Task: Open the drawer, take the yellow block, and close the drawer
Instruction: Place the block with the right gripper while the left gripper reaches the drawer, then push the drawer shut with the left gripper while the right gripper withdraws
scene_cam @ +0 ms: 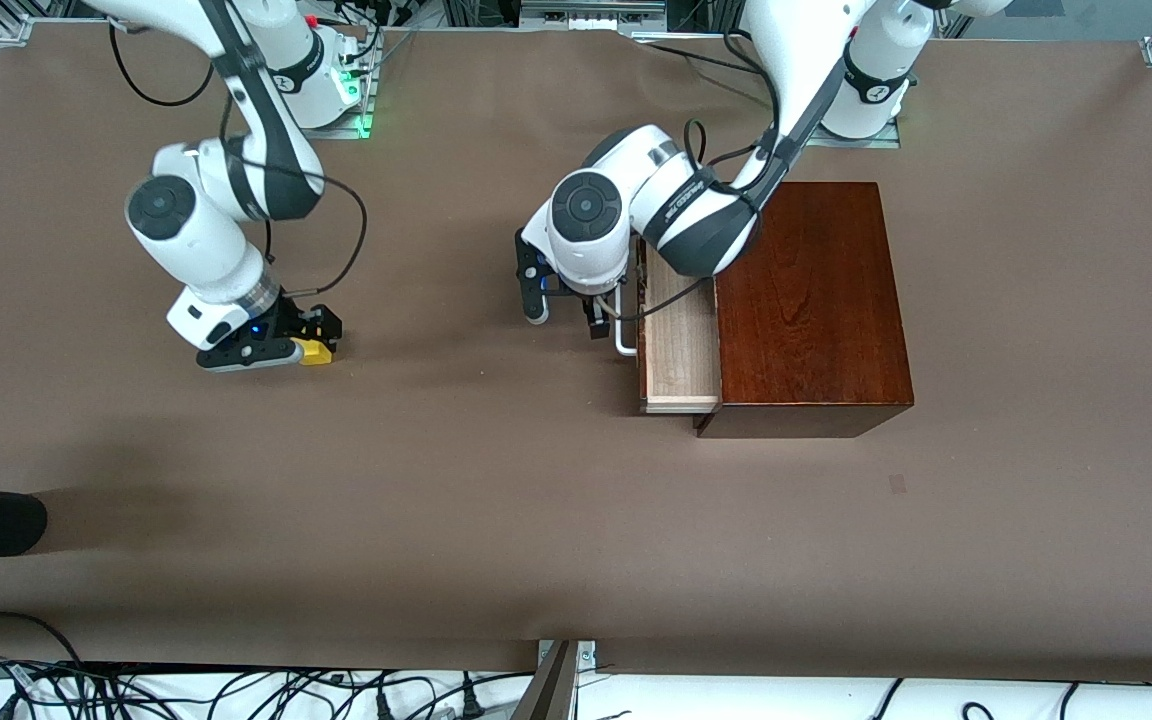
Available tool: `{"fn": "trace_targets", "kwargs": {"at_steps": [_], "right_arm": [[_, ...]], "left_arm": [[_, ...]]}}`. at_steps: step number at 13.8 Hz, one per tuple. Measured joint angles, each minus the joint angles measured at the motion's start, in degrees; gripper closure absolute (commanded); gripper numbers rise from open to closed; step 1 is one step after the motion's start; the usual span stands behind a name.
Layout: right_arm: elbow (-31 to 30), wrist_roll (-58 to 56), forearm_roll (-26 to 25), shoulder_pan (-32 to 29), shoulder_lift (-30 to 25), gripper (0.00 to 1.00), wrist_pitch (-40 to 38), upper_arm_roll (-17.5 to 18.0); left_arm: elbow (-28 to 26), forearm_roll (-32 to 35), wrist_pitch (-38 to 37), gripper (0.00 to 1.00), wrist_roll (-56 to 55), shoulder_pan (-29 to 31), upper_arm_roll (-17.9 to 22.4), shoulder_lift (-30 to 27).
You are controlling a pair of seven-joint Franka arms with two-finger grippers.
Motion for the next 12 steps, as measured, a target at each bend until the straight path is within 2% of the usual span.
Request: {"fn": "trace_targets", "kwargs": {"at_steps": [3, 5, 9, 12], "right_arm": [[10.6, 0.0, 0.0, -0.4, -2.8, 0.00, -18.3, 0.7], [18.2, -0.8, 0.0, -0.9, -3.2, 0.00, -28.5, 0.9], [27.7, -5.1, 0.0, -3.1, -4.0, 0.00, -41.0, 0.9], [29.1, -8.5, 0.0, -4.8, -7.0, 0.00, -45.4, 0.9]], "left_arm": [[0.0, 1.4, -0.1, 0.00, 4.3, 0.0, 0.1, 0.2], [0.0, 5.2, -1.6, 0.00, 5.7, 0.0, 0.1, 0.2], [0.6, 9.4, -6.2, 0.00, 6.4, -0.1, -0.3, 0.1], [0.7, 12.9, -10.6, 0.00, 6.8, 0.0, 0.0, 0.1]]}}
